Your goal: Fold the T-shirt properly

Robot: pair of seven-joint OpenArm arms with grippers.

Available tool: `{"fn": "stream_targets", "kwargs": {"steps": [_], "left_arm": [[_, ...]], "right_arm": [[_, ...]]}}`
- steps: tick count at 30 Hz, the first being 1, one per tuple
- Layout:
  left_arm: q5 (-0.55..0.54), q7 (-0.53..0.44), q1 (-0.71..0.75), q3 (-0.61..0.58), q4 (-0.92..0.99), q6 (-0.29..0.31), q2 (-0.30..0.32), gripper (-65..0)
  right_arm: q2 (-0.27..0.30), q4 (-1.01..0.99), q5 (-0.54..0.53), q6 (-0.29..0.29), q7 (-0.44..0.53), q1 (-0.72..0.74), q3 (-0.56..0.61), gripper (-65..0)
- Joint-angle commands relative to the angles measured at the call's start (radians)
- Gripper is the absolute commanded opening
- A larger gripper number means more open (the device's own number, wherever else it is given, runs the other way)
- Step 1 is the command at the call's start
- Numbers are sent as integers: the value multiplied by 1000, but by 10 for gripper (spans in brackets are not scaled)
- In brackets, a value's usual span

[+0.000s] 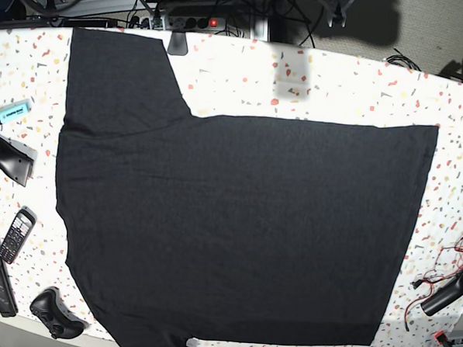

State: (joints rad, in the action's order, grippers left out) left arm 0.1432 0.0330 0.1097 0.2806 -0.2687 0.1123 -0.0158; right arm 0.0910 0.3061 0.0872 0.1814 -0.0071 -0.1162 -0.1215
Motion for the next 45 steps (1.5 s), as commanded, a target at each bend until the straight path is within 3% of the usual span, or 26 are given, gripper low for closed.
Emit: {"fn": "stream_targets", "kwargs": {"steps": [1, 12, 45], "left_arm": [[2, 0, 6, -1, -13, 7, 2, -525], [2, 5, 9, -1, -33, 7, 2, -525], [2, 5, 25, -1, -64, 8, 2, -525]], "right_arm": [[8, 8, 2, 9, 7, 2, -2, -511], [20, 8, 2, 51, 8, 2, -2, -511], [31, 17, 2, 52, 11, -35, -2, -511]]}}
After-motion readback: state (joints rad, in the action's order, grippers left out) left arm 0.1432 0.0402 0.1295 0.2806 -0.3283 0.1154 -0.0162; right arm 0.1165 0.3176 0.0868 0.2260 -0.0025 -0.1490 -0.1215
